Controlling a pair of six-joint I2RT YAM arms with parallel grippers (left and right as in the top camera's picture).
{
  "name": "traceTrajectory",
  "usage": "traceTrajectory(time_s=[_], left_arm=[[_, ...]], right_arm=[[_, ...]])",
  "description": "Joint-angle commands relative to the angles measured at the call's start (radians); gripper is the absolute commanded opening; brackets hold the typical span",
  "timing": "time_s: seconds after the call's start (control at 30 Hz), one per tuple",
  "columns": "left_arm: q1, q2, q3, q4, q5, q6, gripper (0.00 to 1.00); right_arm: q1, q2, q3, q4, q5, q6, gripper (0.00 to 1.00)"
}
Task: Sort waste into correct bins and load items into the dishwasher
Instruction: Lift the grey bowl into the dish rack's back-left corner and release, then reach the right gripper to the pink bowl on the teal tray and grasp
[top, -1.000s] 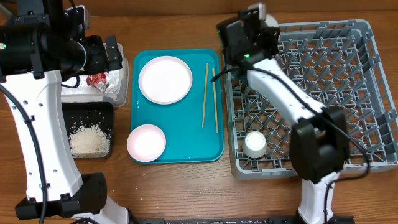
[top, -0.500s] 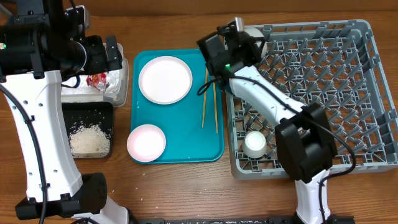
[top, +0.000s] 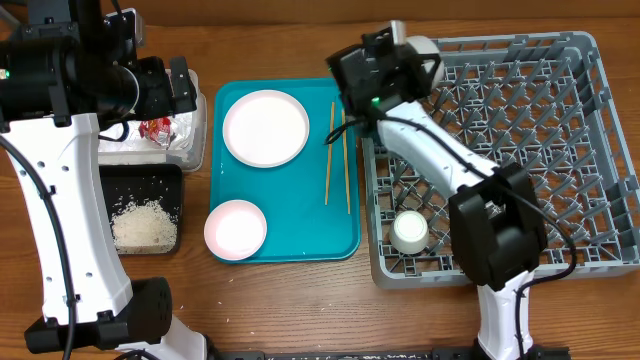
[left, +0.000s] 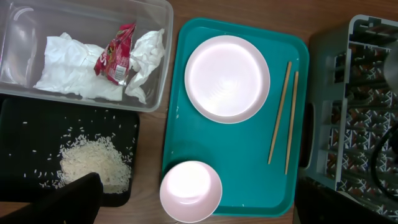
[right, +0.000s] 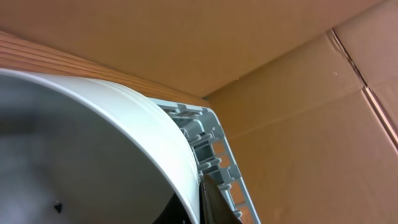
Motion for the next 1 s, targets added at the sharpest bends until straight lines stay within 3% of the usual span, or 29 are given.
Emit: traceTrajectory(time_s=[0.0, 0.57, 0.83, 0.97], left_arm=[[0.0, -0.002, 0.012, 0.003, 0.008, 0.019, 1.0], [0.001, -0.002, 0.012, 0.003, 0.008, 0.019, 1.0], [0.001, -0.002, 0.012, 0.003, 0.008, 0.019, 1.0], [0.001, -0.002, 0.012, 0.003, 0.008, 0.019, 1.0]], right_arm=[[-0.01, 0.026, 0.008, 0.012, 0.006, 0.018, 0.04], [0.015, 0.029, 0.008, -0.01, -0.094, 0.018, 0.06], [0.082, 0.029, 0.008, -0.018, -0.095, 0.018, 0.25], [0.119, 0.029, 0.008, -0.018, -0.095, 0.018, 0.48]])
